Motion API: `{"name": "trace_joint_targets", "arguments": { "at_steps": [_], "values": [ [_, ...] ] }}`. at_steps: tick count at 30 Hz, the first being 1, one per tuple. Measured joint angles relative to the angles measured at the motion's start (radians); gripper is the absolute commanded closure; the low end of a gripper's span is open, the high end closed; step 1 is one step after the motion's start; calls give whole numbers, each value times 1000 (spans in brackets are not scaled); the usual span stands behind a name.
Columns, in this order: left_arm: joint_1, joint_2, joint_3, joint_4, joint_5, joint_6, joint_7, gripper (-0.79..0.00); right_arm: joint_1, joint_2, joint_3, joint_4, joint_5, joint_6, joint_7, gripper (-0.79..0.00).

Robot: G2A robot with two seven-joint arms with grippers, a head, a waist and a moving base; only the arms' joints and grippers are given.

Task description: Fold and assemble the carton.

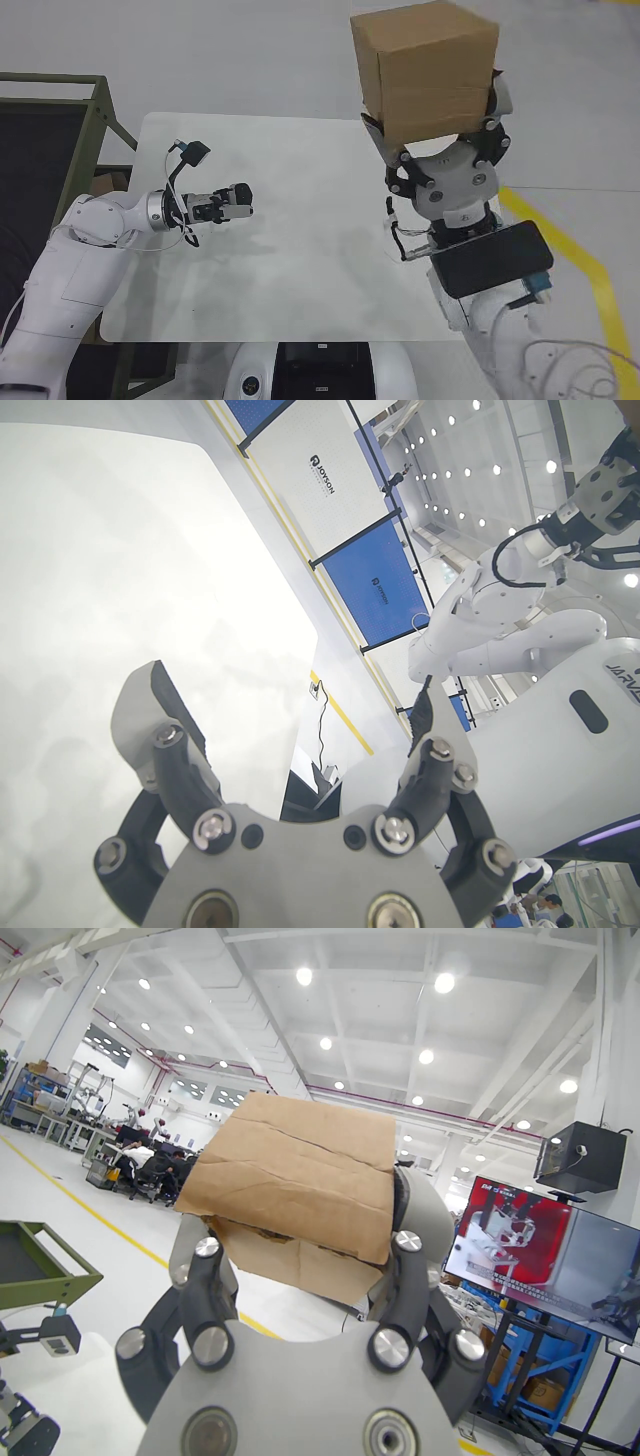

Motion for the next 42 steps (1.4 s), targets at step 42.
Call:
{"name": "trace_joint_targets", "arguments": {
  "at_steps": [42],
  "values": [
    [0,0,0,0,0,0,0,-785,34,-10,152,87,797,-584,-50,0]
  ]
}}
